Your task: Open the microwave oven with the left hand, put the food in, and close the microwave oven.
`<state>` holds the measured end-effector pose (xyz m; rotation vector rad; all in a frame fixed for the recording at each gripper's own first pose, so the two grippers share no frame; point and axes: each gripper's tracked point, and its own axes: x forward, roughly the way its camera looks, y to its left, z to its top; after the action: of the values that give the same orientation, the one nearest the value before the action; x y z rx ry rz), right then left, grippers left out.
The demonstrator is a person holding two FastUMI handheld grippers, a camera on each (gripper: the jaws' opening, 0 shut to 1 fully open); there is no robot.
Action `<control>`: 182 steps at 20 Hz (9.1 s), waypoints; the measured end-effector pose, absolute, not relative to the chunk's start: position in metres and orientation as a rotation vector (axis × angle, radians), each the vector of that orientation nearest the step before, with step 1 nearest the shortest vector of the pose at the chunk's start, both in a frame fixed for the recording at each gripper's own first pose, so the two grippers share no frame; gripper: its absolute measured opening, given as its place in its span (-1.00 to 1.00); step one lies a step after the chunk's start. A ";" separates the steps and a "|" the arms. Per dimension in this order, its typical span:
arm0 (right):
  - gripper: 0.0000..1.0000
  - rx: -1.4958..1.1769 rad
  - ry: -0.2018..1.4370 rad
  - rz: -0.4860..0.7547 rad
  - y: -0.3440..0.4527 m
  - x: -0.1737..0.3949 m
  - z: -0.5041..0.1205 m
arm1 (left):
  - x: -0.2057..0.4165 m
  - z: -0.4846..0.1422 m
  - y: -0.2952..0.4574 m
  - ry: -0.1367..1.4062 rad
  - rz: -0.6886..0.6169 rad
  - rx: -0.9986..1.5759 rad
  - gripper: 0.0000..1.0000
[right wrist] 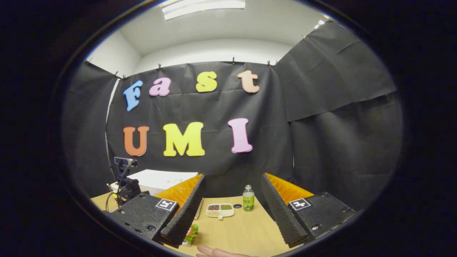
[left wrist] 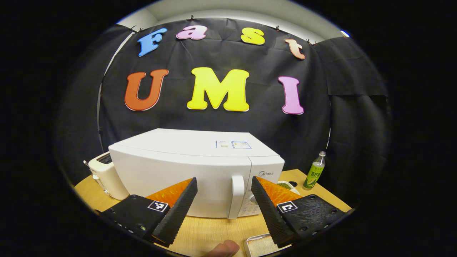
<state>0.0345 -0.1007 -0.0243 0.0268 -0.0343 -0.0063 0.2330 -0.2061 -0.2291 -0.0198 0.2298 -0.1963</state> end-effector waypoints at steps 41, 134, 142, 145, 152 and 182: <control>0.99 -0.032 0.094 -0.015 -0.087 0.027 -0.121 | 0.089 -0.273 -0.118 0.179 -0.371 -0.029 -0.76; -0.34 -0.097 0.309 0.475 0.365 0.127 -0.262 | -0.085 -0.127 0.080 -0.025 -0.098 -0.155 0.89; -0.31 0.485 0.358 0.264 0.358 0.215 -0.275 | -0.069 -0.130 0.094 -0.016 -0.045 -0.115 0.90; -0.32 0.664 0.346 0.175 0.353 0.251 -0.290 | -0.064 -0.117 0.120 -0.118 0.055 -0.058 0.90; -0.43 1.077 0.352 -0.092 0.359 0.298 -0.343 | -0.069 -0.117 0.137 -0.150 0.150 -0.015 0.89; 0.82 0.348 0.138 -0.001 0.354 0.298 -0.336 | -0.090 -0.193 0.214 0.052 0.331 -0.051 0.66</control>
<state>0.2977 0.3544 -0.3361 0.3477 0.1376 -0.0013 -0.0899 0.2143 -0.1932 -0.0511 0.0525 0.3310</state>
